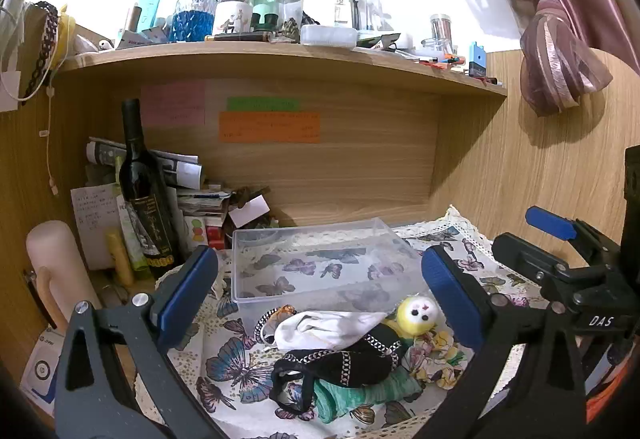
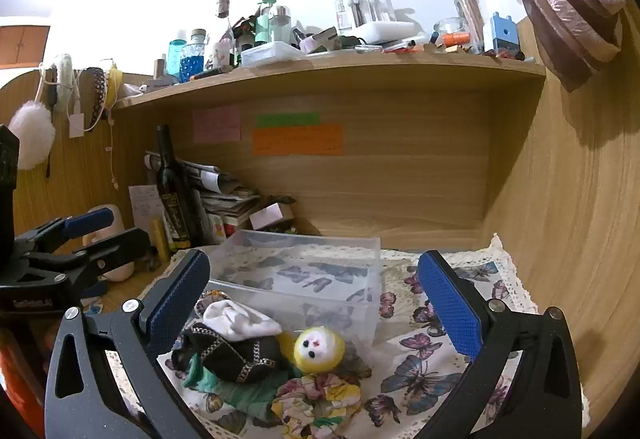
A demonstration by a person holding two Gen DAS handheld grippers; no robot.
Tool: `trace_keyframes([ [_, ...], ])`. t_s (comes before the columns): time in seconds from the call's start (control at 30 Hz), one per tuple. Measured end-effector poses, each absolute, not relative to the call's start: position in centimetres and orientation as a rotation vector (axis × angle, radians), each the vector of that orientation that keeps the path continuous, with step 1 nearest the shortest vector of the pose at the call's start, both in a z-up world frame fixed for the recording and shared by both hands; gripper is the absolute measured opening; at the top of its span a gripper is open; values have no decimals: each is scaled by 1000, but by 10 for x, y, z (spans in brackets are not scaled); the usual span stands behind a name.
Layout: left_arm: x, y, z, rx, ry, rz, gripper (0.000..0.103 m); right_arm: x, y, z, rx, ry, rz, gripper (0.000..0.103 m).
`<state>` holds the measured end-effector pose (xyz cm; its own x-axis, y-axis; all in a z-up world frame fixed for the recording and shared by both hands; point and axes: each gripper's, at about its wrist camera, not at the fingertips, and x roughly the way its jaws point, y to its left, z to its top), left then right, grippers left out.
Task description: Organize soft objects
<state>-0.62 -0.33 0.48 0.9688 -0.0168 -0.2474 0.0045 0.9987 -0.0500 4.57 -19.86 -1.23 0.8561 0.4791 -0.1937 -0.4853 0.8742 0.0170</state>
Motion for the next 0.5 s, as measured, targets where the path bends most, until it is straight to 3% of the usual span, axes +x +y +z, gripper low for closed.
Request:
trace_keyframes([
  [0.5,-7,-6,5,-49,251,-16,103,40,-201,-9,-22,182,515,103],
])
